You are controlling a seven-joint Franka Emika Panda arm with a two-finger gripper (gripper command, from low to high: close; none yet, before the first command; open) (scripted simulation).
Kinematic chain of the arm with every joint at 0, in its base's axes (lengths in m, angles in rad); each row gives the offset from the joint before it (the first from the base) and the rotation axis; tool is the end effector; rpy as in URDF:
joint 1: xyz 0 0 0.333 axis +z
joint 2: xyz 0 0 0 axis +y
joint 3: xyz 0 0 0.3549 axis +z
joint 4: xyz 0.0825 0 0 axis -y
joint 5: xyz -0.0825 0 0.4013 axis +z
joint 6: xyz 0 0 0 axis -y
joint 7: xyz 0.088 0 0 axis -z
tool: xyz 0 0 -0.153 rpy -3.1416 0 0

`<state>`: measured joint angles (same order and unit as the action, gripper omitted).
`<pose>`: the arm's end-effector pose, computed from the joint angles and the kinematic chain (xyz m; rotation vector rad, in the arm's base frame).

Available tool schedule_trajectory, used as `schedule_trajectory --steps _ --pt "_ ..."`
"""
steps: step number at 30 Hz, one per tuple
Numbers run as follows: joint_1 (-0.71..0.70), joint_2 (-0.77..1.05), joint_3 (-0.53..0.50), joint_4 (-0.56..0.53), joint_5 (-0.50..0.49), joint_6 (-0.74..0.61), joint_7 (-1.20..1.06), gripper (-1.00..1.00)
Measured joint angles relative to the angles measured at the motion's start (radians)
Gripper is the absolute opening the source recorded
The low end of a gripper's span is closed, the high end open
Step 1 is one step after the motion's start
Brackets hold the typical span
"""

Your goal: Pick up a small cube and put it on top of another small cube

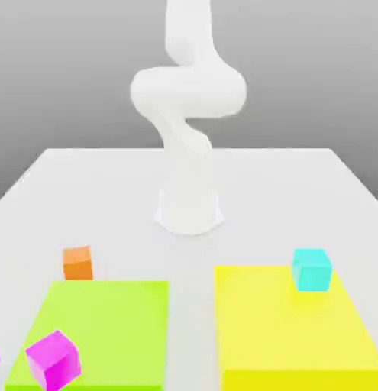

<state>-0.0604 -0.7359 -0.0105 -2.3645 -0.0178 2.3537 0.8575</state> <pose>0.3945 -0.0300 0.6545 -2.4313 1.2055 -0.9556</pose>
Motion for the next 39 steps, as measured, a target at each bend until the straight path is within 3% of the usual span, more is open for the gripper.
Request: schedule_trajectory --steps 20,24,27,29,30,36,39 --pt "-0.515 0.593 -0.206 -0.567 -0.083 0.486 0.462 0.0" --pt "-0.524 0.731 -0.217 -0.591 0.011 0.599 0.426 0.0" --pt "-0.582 0.84 -0.125 -0.574 0.137 0.688 0.339 0.0" --pt "-0.663 0.912 -0.039 -0.562 0.161 0.749 0.32 0.0" --pt "-0.692 0.941 -0.011 -0.557 0.162 0.773 0.318 -1.0" --pt "-0.707 0.955 0.002 -0.555 0.158 0.786 0.321 -1.0" --pt "-0.67 0.891 -0.041 -0.566 0.128 0.733 0.345 -1.0"
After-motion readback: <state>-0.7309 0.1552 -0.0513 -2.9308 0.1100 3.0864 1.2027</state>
